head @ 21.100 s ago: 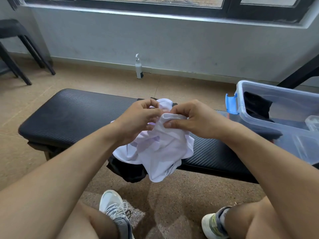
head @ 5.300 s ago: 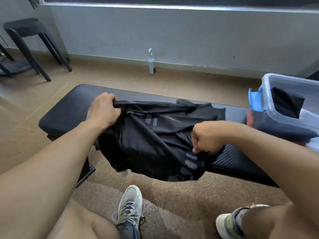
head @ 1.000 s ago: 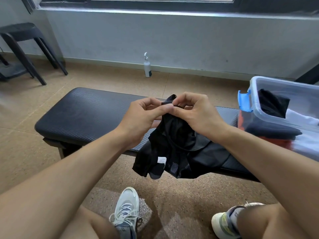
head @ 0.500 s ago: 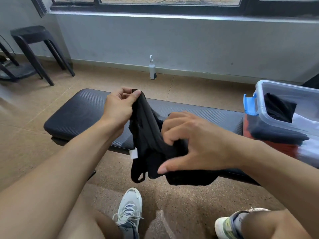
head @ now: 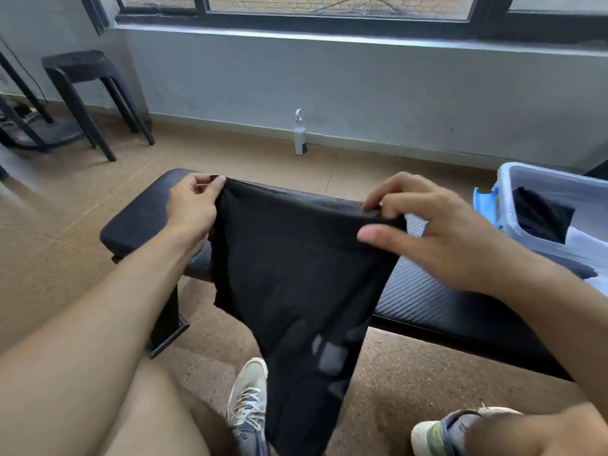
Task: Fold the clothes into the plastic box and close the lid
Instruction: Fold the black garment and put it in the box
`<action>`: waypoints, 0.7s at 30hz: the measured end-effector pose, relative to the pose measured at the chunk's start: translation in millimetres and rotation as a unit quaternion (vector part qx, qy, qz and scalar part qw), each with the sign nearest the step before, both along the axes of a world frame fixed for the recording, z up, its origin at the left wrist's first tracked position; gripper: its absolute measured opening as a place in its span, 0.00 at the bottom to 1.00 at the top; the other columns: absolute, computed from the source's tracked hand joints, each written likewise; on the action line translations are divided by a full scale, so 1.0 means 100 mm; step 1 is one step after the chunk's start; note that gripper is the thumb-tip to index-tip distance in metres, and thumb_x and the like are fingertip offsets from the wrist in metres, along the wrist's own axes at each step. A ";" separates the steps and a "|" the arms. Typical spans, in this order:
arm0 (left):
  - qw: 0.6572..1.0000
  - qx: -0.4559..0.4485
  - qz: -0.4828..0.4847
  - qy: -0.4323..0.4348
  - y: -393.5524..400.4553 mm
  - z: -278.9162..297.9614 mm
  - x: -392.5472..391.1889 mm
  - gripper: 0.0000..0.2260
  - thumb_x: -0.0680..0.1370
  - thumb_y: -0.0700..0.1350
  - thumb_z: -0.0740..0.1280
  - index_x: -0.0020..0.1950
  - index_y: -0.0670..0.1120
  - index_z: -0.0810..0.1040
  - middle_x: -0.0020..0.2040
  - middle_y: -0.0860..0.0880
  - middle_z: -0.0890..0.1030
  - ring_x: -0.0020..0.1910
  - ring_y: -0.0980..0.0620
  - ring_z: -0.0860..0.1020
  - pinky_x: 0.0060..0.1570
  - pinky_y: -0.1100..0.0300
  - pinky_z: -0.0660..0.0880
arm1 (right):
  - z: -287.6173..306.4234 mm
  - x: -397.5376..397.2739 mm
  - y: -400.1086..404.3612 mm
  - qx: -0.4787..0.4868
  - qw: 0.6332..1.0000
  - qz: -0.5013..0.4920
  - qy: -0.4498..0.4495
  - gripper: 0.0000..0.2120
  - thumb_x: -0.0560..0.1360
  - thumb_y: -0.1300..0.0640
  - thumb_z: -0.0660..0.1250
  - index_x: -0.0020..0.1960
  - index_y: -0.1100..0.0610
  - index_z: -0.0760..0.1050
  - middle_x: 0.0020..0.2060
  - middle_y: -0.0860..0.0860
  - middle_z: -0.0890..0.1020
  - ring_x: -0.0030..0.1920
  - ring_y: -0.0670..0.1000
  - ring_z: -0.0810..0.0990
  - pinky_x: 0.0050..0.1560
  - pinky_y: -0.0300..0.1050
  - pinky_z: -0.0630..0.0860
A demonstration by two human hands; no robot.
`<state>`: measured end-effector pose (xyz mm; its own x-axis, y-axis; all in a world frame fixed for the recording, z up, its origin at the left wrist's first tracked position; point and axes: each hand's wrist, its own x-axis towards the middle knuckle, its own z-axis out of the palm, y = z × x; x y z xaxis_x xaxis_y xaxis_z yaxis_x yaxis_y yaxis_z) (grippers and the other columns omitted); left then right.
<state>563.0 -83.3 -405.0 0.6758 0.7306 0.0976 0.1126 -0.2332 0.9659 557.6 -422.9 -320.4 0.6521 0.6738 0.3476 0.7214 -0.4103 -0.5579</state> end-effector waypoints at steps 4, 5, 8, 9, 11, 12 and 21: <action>0.999 -0.017 -0.035 -0.005 -0.03 0.02 -0.02 0.07 0.81 0.49 0.69 0.53 0.47 0.82 0.44 0.54 0.82 0.41 0.61 0.78 0.37 0.74 0.73 | -0.19 0.31 -0.14 0.074 0.959 -0.156 0.224 0.22 0.74 0.40 0.71 0.33 0.56 0.72 0.38 0.59 0.79 0.40 0.52 0.79 0.48 0.50 0.81; 0.998 -0.032 -0.061 -0.004 -0.03 0.03 -0.02 0.07 0.81 0.50 0.69 0.53 0.47 0.82 0.46 0.53 0.83 0.43 0.59 0.79 0.41 0.69 0.76 | -0.25 0.34 -0.16 0.111 0.938 -0.177 0.278 0.20 0.74 0.46 0.74 0.32 0.55 0.71 0.37 0.60 0.79 0.40 0.53 0.80 0.47 0.52 0.83; 0.987 -0.080 -0.137 0.012 -0.03 0.02 -0.02 0.07 0.81 0.50 0.68 0.50 0.49 0.83 0.44 0.52 0.86 0.42 0.56 0.82 0.44 0.58 0.77 | -0.36 0.41 -0.16 0.173 0.916 -0.222 0.287 0.15 0.70 0.59 0.79 0.38 0.52 0.72 0.39 0.56 0.83 0.41 0.54 0.83 0.39 0.46 0.80; 0.984 -0.087 -0.154 0.014 -0.03 0.01 -0.03 0.07 0.82 0.50 0.68 0.49 0.49 0.83 0.43 0.52 0.86 0.41 0.55 0.82 0.44 0.58 0.77 | -0.37 0.42 -0.14 0.189 0.911 -0.230 0.286 0.15 0.69 0.61 0.79 0.43 0.52 0.73 0.40 0.54 0.84 0.41 0.53 0.83 0.37 0.44 0.79; 0.979 -0.096 -0.177 0.010 -0.03 0.03 -0.05 0.08 0.82 0.50 0.68 0.48 0.48 0.82 0.41 0.51 0.86 0.39 0.55 0.82 0.42 0.58 0.77 | -0.35 0.44 -0.15 0.179 0.907 -0.230 0.303 0.20 0.67 0.63 0.80 0.54 0.52 0.76 0.45 0.53 0.85 0.45 0.52 0.84 0.40 0.42 0.80; 0.976 -0.101 -0.192 0.006 -0.02 0.05 -0.07 0.07 0.82 0.49 0.68 0.49 0.47 0.82 0.41 0.51 0.85 0.38 0.55 0.81 0.41 0.58 0.77 | -0.31 0.46 -0.18 0.144 0.911 -0.222 0.317 0.24 0.66 0.63 0.81 0.58 0.51 0.78 0.47 0.53 0.86 0.46 0.51 0.85 0.43 0.41 0.81; 0.969 -0.051 -0.241 0.001 0.00 0.21 -0.17 0.03 0.76 0.48 0.73 0.45 0.49 0.83 0.40 0.53 0.86 0.39 0.58 0.81 0.40 0.64 0.77 | -0.15 0.42 -0.28 0.054 0.934 -0.191 0.296 0.10 0.69 0.61 0.79 0.36 0.56 0.78 0.30 0.48 0.80 0.33 0.46 0.79 0.30 0.36 0.76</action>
<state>545.6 -83.5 -384.2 0.9414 0.3350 0.0397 0.0158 -0.1616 0.9867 599.9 -451.0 -335.1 0.9371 0.3352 -0.0979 0.0861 -0.4936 -0.8654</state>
